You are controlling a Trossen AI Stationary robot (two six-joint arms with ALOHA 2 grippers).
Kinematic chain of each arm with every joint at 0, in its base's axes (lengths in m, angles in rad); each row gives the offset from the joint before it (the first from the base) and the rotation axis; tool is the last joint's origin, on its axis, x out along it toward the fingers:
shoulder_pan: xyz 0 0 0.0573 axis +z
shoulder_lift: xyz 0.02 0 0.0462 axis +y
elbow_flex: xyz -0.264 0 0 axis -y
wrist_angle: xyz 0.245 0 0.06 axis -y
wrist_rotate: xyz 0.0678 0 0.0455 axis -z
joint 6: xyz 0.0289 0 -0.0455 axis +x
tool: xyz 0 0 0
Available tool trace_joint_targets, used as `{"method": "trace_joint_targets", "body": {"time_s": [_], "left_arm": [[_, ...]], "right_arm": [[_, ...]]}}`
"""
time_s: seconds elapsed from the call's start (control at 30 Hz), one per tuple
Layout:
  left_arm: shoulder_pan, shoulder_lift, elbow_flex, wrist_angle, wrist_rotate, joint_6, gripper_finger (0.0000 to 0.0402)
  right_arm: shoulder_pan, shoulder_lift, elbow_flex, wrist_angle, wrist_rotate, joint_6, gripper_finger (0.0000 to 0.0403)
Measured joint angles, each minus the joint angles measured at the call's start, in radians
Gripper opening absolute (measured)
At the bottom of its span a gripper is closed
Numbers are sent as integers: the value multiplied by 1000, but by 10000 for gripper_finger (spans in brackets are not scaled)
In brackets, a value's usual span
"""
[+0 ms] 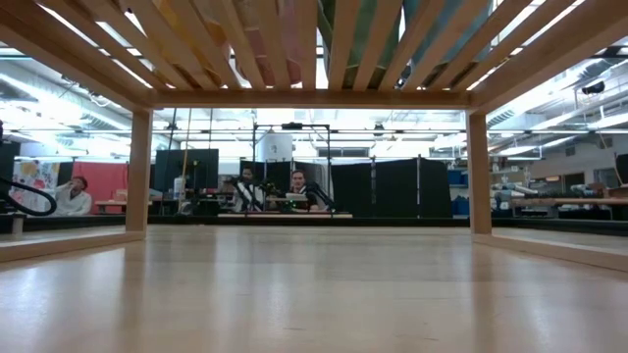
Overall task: Place coffee mugs
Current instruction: Put the red patterned mug on the shelf
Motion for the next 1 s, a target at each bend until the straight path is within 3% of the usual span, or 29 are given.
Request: {"method": "trace_joint_targets", "body": {"time_s": [0.4,1.0], "left_arm": [[0,0,0,0,0,0,114],[0,0,0,1,0,-1,114]], "right_arm": [[-6,159,84,-85,5,-137,30],[-41,215,88,-60,11,-196,31]]}}
